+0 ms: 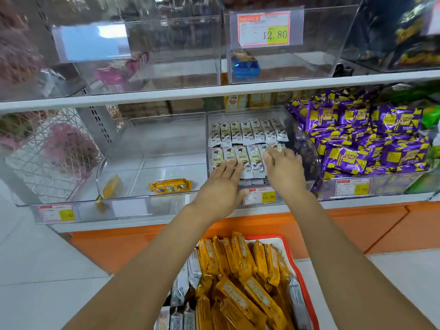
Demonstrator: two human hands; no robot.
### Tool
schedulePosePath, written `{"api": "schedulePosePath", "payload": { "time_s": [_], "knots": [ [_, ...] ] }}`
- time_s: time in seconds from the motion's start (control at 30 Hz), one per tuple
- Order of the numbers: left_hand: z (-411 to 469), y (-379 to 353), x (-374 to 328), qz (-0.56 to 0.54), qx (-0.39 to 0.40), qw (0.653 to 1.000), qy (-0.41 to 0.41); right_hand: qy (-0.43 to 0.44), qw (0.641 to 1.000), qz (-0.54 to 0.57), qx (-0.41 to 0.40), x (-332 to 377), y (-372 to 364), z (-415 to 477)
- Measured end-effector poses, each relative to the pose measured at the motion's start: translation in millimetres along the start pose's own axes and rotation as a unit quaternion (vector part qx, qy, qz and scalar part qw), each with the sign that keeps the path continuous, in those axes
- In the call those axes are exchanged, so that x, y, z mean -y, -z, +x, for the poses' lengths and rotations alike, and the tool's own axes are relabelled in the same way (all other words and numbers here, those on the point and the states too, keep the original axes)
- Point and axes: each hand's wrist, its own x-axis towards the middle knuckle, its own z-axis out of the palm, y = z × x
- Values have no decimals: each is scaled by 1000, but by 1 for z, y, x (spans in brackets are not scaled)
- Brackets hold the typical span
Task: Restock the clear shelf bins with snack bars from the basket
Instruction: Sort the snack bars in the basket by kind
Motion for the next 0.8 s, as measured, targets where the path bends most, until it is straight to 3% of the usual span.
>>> {"api": "schedulePosePath", "payload": {
  "time_s": [0.13, 0.27, 0.5, 0.57, 0.63, 0.73, 0.8],
  "knots": [
    [1, -4, 0, -4, -1, 1000, -2, 18, 999, -27, -3, 1, -3, -10],
    [-3, 6, 0, -36, -1, 999, -13, 34, 998, -16, 44, 1, 7, -6],
    [-70, 18, 0, -216, -146, 964, 55, 32, 988, 140, -52, 6, 50, -55],
    [-96, 8, 9, -226, -141, 960, 84, 1, 993, 114, -7, -6, 52, -82],
    [-120, -9, 18, -228, -106, 961, 115, -45, 993, 48, 100, -22, 38, -109],
    [-146, -42, 31, -196, -27, 967, 160, -65, 963, -65, 255, -42, 7, -144],
    [-162, -62, 39, -176, 11, 967, 186, -69, 945, -105, 302, -50, -11, -165]
  ]
}}
